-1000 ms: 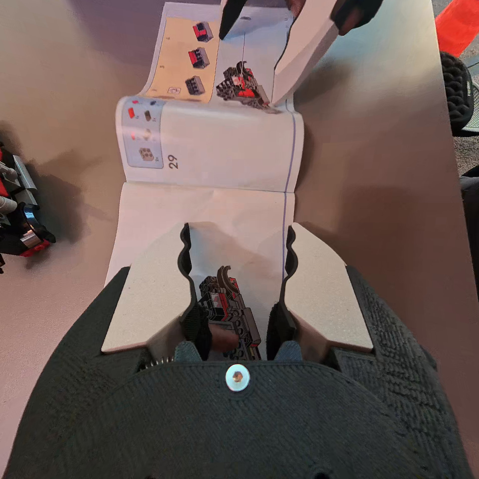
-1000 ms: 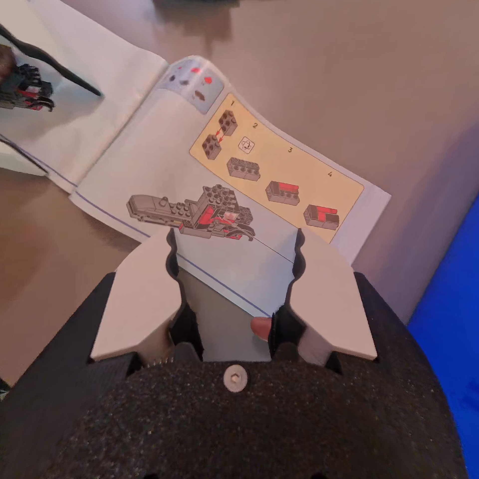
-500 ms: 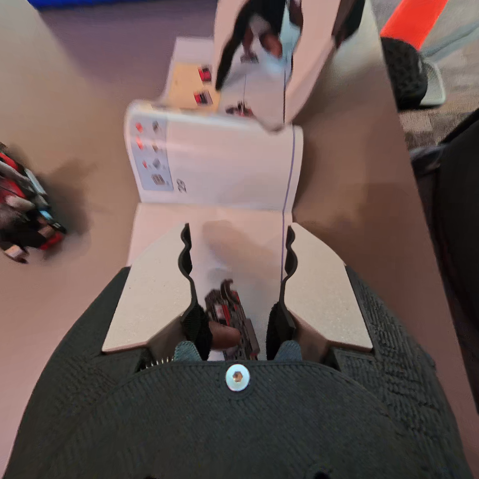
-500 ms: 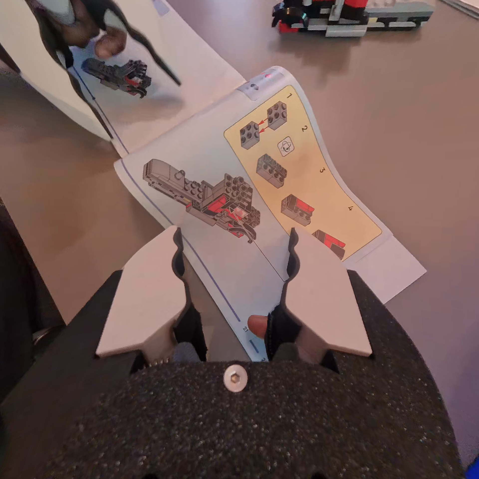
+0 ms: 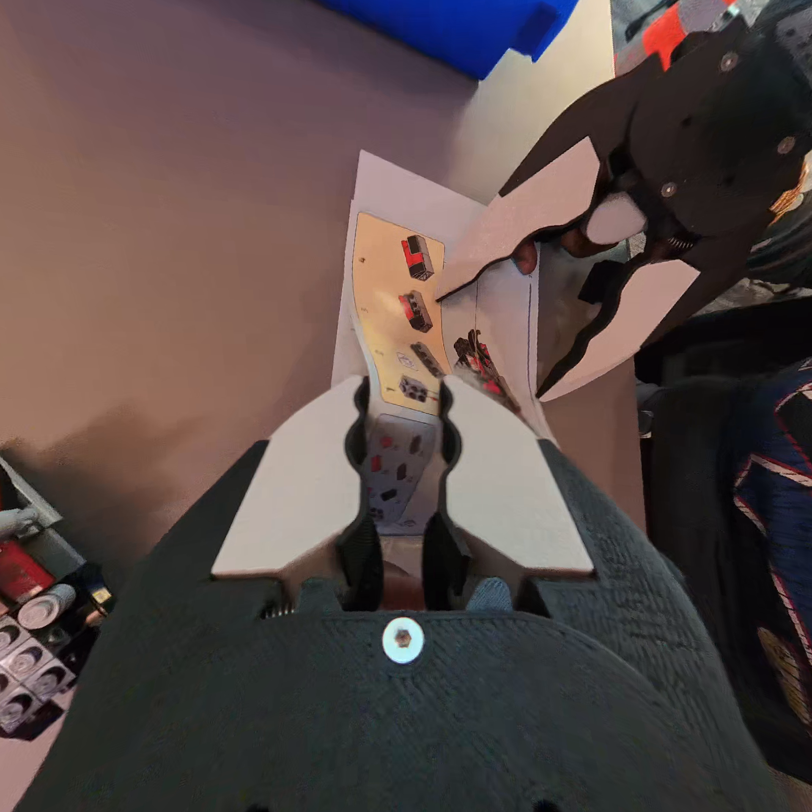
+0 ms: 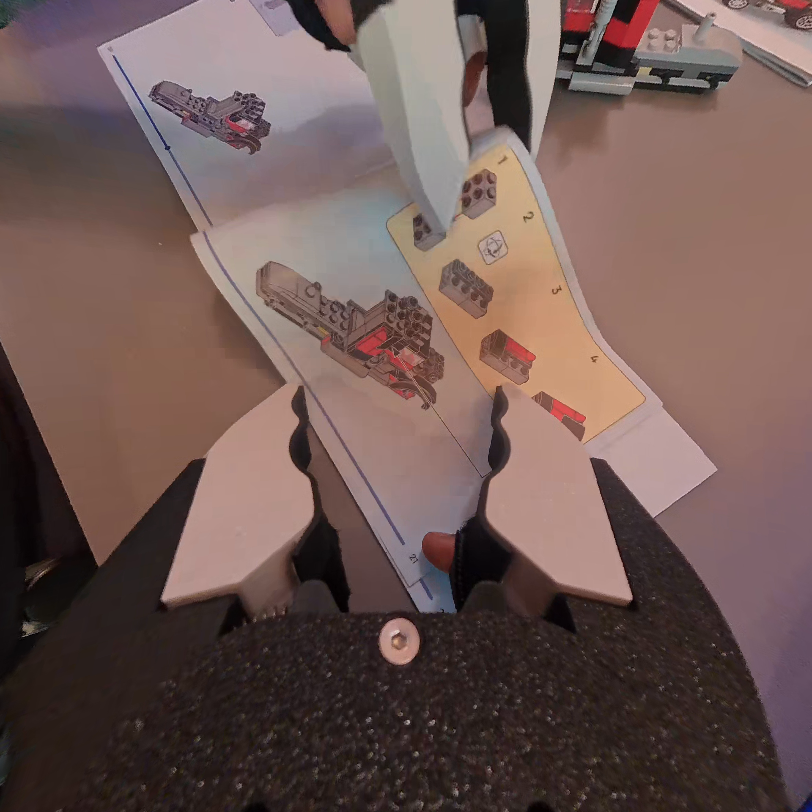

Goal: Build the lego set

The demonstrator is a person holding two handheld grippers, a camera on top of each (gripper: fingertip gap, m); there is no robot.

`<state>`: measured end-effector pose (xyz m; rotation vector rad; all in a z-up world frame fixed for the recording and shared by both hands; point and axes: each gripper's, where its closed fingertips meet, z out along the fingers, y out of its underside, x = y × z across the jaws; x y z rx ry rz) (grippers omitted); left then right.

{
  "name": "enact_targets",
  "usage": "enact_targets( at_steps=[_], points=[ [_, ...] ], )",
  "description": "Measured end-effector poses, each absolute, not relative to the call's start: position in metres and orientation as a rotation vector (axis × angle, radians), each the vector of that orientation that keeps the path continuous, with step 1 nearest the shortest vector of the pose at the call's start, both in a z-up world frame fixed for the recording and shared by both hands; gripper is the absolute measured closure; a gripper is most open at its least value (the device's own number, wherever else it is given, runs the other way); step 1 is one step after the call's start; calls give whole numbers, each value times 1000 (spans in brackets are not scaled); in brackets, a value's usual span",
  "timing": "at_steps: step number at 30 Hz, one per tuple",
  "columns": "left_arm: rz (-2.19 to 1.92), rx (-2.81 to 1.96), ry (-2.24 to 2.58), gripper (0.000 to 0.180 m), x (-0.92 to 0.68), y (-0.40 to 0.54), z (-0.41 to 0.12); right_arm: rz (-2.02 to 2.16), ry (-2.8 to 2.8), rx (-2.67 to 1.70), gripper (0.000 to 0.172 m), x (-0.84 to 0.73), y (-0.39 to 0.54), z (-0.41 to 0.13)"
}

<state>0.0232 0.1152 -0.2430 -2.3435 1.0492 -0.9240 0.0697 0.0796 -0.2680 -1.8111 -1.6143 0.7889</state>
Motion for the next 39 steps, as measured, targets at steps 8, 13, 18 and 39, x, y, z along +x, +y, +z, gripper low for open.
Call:
enact_targets(
  at_steps=[8,13,18,39],
  points=[
    [-1037,-2130,1107,170,1,89,-216,775,-1622,-1695,84,74,81,-243],
    [-1012,-2040,1063,170,-34,72,-199,937,-1467,-1662,83,79,82,-207],
    [-922,-2032,927,170,-64,68,-185,1192,-1600,-1719,88,53,41,-225],
    [-119,-1989,810,141,-108,-5,-134,1048,-1822,-1498,93,7,-17,-226]
  ],
)
